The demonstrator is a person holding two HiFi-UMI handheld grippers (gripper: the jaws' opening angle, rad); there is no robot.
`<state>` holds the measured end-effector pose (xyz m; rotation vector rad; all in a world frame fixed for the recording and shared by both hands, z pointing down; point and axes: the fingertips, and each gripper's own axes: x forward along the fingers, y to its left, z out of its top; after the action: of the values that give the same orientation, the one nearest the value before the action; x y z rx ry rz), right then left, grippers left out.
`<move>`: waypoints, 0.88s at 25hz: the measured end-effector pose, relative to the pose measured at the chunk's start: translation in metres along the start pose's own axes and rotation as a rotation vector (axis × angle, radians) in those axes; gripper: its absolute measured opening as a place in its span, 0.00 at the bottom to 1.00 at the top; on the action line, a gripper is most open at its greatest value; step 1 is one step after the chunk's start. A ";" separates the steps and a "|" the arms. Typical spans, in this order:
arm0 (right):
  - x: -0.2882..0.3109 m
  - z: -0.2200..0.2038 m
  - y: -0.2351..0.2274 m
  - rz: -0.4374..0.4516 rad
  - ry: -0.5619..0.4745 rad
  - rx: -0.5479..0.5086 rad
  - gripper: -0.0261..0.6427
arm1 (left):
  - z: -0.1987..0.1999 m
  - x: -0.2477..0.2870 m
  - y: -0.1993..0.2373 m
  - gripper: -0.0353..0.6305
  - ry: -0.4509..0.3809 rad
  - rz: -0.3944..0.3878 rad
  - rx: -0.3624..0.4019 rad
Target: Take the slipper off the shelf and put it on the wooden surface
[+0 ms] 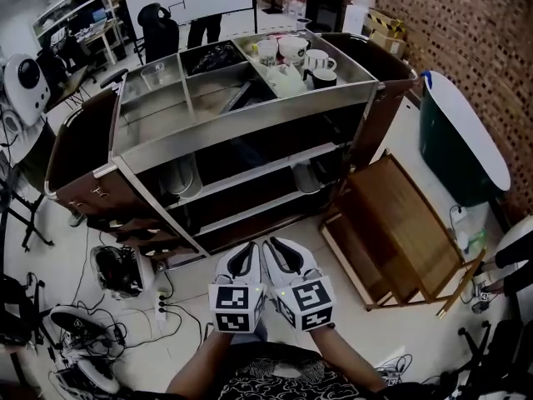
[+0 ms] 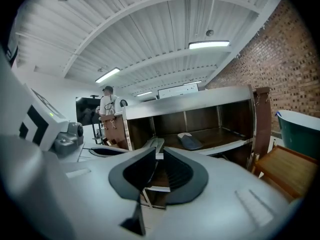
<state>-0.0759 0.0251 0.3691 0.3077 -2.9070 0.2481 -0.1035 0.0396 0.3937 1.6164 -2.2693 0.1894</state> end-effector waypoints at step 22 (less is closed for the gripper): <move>0.144 0.030 -0.033 -0.037 -0.005 -0.021 0.09 | 0.042 0.083 0.101 0.06 -0.022 -0.060 -0.006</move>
<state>-0.2118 -0.0399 0.3767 0.3589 -2.9035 0.2115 -0.2303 -0.0130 0.3932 1.6886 -2.2324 0.1509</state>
